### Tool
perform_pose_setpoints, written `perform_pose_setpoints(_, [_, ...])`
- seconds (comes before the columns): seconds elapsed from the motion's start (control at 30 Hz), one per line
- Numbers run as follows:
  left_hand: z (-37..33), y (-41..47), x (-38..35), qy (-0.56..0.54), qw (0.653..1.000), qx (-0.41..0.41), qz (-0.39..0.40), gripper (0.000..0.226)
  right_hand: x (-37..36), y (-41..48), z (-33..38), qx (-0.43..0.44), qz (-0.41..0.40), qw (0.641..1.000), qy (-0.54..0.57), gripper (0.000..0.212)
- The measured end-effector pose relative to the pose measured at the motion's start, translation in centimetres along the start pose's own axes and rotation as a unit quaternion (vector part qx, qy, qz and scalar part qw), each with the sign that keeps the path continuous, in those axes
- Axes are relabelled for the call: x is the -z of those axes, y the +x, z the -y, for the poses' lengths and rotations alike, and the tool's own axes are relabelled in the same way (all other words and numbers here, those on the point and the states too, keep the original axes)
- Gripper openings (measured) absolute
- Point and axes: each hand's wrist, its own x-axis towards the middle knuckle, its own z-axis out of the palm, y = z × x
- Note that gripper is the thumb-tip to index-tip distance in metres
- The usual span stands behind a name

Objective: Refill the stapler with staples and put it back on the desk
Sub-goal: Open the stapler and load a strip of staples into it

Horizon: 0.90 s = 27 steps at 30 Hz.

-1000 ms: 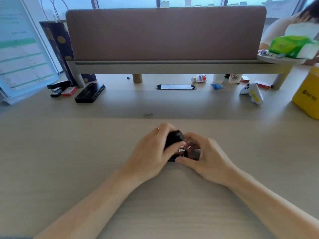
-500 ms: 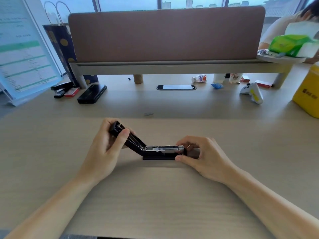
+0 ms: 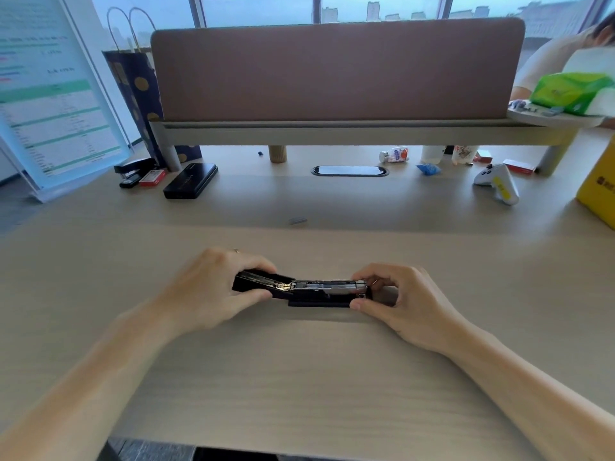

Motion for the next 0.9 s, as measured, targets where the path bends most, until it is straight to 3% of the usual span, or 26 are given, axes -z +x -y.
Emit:
perform_pose_setpoints(0.43, [0.9, -0.9, -1.8, -0.106, 0.993, 0.052, -0.02, 0.025, -0.1, 0.1, -0.4, 0.002, -0.003, 1.0, 0.011, 0.023])
perform_pose_setpoints(0.9, [0.5, -1.2, -1.9, -0.117, 0.99, 0.073, -0.025, 0.024, 0.0, 0.1, -0.4, -0.001, 0.005, 1.0, 0.007, 0.022])
